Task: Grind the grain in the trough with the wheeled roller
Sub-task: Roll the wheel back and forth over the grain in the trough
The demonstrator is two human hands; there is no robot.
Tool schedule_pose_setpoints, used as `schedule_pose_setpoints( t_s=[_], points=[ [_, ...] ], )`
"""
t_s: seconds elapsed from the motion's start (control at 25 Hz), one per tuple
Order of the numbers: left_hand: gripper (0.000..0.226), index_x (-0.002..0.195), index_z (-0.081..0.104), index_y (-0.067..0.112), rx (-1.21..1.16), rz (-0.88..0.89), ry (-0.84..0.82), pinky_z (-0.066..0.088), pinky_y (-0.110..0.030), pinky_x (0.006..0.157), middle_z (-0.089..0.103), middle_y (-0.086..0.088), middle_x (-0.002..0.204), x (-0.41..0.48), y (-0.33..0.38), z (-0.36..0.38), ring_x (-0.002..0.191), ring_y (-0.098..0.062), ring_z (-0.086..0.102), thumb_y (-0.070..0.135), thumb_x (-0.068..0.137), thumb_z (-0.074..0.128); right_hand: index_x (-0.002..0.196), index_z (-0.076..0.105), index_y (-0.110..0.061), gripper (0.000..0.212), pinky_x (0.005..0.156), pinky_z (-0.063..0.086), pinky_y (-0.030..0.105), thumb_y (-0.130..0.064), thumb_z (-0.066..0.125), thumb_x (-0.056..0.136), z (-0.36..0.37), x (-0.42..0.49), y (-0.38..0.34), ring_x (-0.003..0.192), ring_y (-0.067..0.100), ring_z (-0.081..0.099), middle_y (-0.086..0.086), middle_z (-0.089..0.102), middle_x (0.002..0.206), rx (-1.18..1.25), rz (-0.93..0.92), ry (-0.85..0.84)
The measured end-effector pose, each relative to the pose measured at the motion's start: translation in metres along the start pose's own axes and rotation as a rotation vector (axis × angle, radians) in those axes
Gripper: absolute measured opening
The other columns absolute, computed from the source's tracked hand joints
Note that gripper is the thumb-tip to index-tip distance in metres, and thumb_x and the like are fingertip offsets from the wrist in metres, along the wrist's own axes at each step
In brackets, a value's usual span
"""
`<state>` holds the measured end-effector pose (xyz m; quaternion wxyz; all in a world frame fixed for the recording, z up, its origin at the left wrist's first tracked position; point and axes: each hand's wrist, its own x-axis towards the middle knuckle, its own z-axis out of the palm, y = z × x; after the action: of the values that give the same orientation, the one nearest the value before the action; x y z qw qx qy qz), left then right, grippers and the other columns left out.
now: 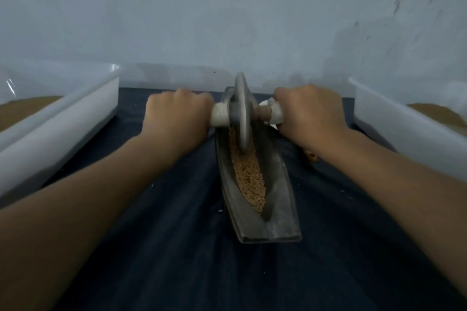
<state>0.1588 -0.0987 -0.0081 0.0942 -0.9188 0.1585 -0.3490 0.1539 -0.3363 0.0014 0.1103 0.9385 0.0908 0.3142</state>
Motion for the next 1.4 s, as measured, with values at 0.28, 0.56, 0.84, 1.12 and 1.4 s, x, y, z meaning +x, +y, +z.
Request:
schedule_pose_setpoints(
  t_s=[0.28,0.56,0.84,1.12,1.4],
  points=[
    [0.048,0.071,0.028,0.025,0.005,0.151,-0.004,0.004,-0.019,0.049,0.023,0.009,0.051,-0.059,-0.002,-0.066,0.041,-0.015,0.013,0.03,0.065,0.075,0.079,0.05,-0.025,0.018,0.044,0.03,0.027,-0.043,0.052,0.081,-0.064,-0.079,0.004,0.053,0.028,0.052,-0.005,0.053,0.062,0.025,-0.07,0.0],
    [0.024,0.073,0.042,0.029,0.054,0.056,-0.005,0.022,-0.028,0.049,0.025,0.007,0.059,-0.028,-0.005,-0.02,0.049,-0.018,0.026,0.036,0.079,0.064,0.075,0.051,-0.026,0.023,0.048,0.015,0.022,-0.034,0.073,0.073,-0.026,-0.039,0.002,0.053,0.023,0.042,-0.007,0.04,0.057,-0.037,-0.004,0.033],
    [0.016,0.087,0.06,0.028,-0.024,-0.028,-0.066,0.033,-0.032,0.054,0.036,0.003,0.065,0.019,-0.009,0.014,0.058,-0.024,0.043,0.044,0.081,0.062,0.076,0.05,-0.027,0.018,0.048,0.017,0.022,-0.03,0.068,0.076,0.019,0.013,0.004,0.053,0.026,0.044,-0.004,0.039,0.057,-0.009,0.023,0.08],
    [0.027,0.08,0.034,0.028,-0.018,0.054,-0.091,0.02,-0.029,0.048,0.027,0.006,0.063,-0.031,0.0,-0.04,0.05,-0.016,0.025,0.035,0.084,0.06,0.094,0.057,-0.026,0.018,0.053,0.029,0.031,-0.031,0.068,0.08,-0.04,-0.047,-0.003,0.063,0.025,0.042,-0.006,0.042,0.067,-0.01,-0.012,-0.062],
    [0.042,0.074,0.031,0.027,0.087,0.149,-0.043,0.007,-0.022,0.047,0.016,0.008,0.056,-0.038,0.003,-0.053,0.044,-0.012,0.013,0.033,0.072,0.072,0.083,0.055,-0.03,0.017,0.045,0.023,0.024,-0.038,0.067,0.074,-0.05,-0.068,0.006,0.051,0.023,0.042,-0.008,0.034,0.06,-0.004,-0.046,-0.05]
  ],
)
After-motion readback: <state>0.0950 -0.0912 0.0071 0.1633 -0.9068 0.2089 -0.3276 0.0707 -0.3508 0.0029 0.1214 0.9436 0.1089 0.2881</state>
